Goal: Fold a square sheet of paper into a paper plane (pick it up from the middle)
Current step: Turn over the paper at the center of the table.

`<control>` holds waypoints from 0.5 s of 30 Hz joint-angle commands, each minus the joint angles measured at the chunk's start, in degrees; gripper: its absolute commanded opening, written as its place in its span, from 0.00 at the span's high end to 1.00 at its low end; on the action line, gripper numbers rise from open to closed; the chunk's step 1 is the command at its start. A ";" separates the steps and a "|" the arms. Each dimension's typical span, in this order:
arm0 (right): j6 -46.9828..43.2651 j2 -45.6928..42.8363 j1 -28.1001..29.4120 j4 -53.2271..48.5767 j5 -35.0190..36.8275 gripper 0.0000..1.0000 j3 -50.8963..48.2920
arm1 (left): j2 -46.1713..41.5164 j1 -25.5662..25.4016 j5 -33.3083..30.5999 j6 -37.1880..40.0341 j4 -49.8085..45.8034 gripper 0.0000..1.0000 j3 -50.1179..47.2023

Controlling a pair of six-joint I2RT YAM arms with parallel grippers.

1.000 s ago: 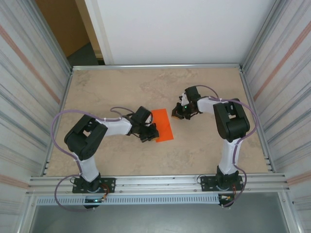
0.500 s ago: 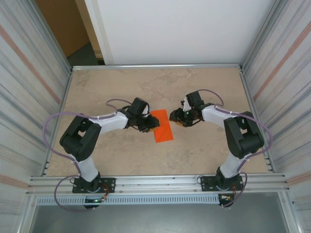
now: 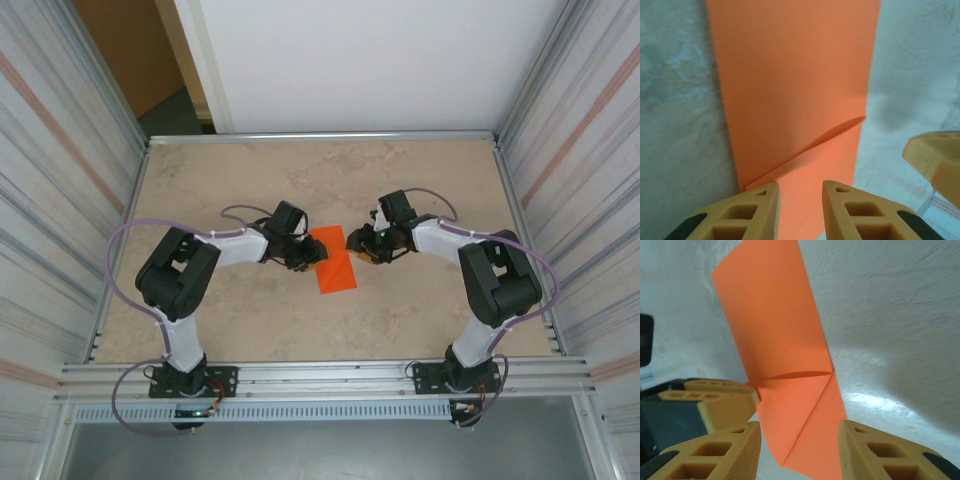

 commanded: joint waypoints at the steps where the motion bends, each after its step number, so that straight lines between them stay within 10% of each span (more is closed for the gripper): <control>1: 2.16 1.28 2.04 0.60 -0.99 0.57 -0.25 | 1.19 0.25 -1.35 0.54 -0.06 0.72 -1.22; 15: 2.47 6.26 3.28 1.40 -2.96 0.68 1.99 | 1.72 0.46 -2.71 -0.84 -0.93 0.74 -2.99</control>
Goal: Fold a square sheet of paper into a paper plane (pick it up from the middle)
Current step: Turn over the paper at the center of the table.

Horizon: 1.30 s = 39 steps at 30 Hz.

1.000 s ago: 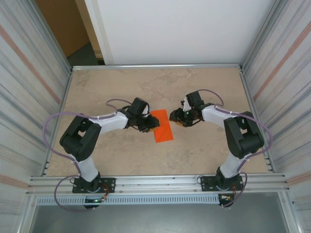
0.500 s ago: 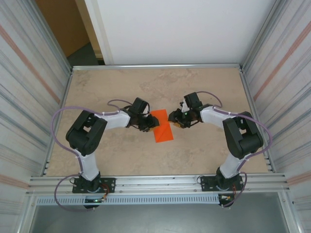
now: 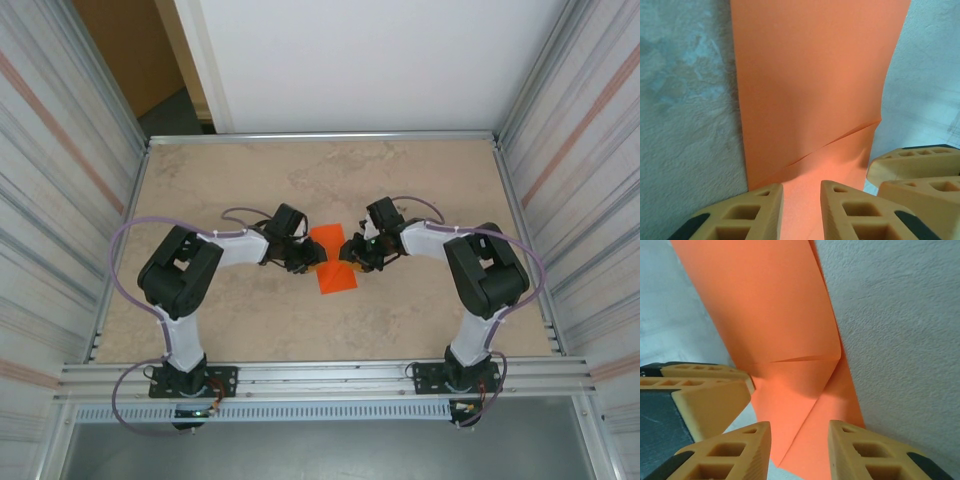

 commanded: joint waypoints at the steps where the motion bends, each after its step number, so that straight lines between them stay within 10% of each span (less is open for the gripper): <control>1: 1.22 1.65 0.42 0.46 -1.24 0.70 1.92 | 1.04 0.36 -2.28 -0.63 -2.40 0.74 -2.01; 39: 6.93 1.93 0.07 7.56 -3.63 0.71 -0.12 | 1.24 0.39 -2.34 -2.00 -2.00 0.75 -2.64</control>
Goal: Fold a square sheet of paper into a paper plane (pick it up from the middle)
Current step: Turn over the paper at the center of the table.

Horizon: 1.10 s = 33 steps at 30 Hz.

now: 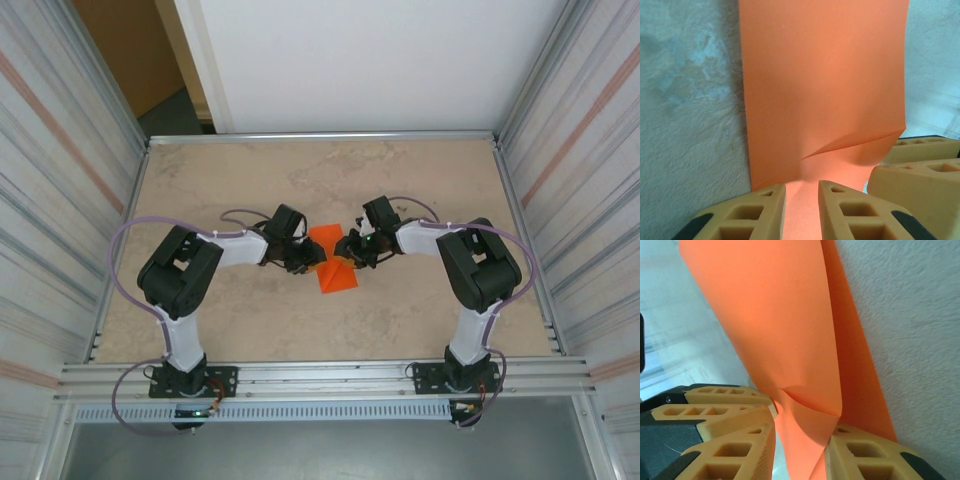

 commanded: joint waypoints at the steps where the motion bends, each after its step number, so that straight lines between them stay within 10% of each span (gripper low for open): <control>1: 1.36 -0.78 -0.39 2.08 -2.15 0.72 -0.96 | 1.16 0.21 -2.42 -0.46 -3.16 0.75 -1.96; 21: -3.76 2.56 0.71 2.21 -3.46 0.89 0.72 | -0.99 0.67 -1.85 -1.29 -3.12 0.90 -1.49; 33: -8.92 -9.93 -2.42 8.32 -4.48 0.96 -0.73 | -17.59 7.82 2.56 -1.68 2.83 0.75 -6.60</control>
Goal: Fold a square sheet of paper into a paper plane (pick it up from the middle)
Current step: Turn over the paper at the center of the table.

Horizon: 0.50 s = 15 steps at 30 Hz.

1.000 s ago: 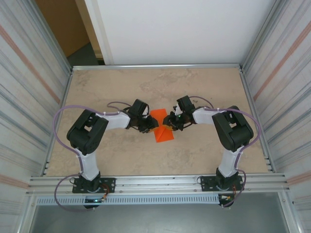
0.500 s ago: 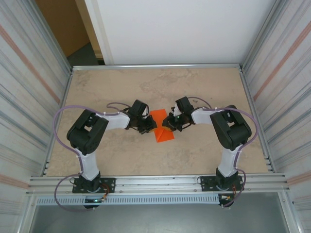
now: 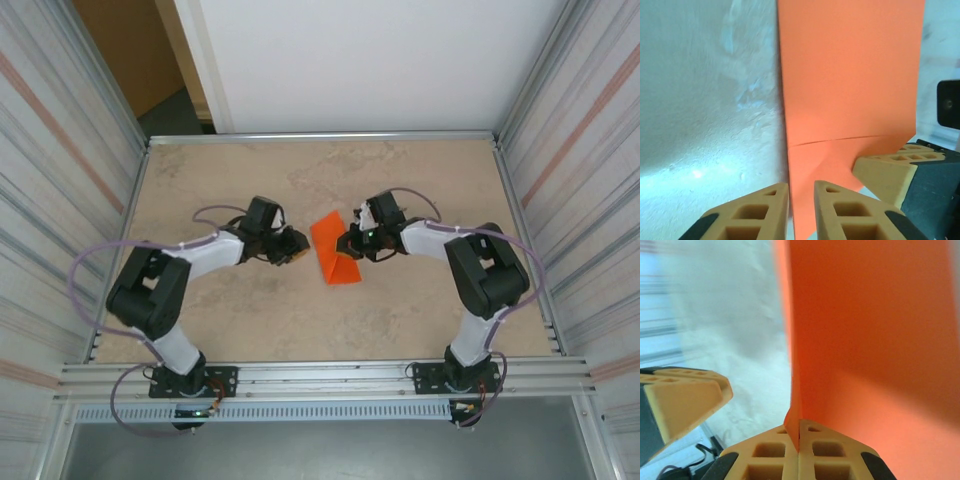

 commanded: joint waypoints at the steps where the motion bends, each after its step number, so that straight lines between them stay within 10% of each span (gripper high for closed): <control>1: -2.96 -6.44 -1.83 4.93 -2.32 0.96 -0.05 | -5.82 1.83 3.39 -0.46 4.41 0.72 -1.86; 9: 1.17 -12.12 -5.06 10.44 -8.50 0.96 4.18 | -12.43 2.70 13.21 -6.18 18.57 0.26 -2.94; 15: 9.30 -12.62 -5.96 17.92 -13.48 0.95 5.44 | -11.34 2.57 16.59 -11.44 26.19 0.15 -2.93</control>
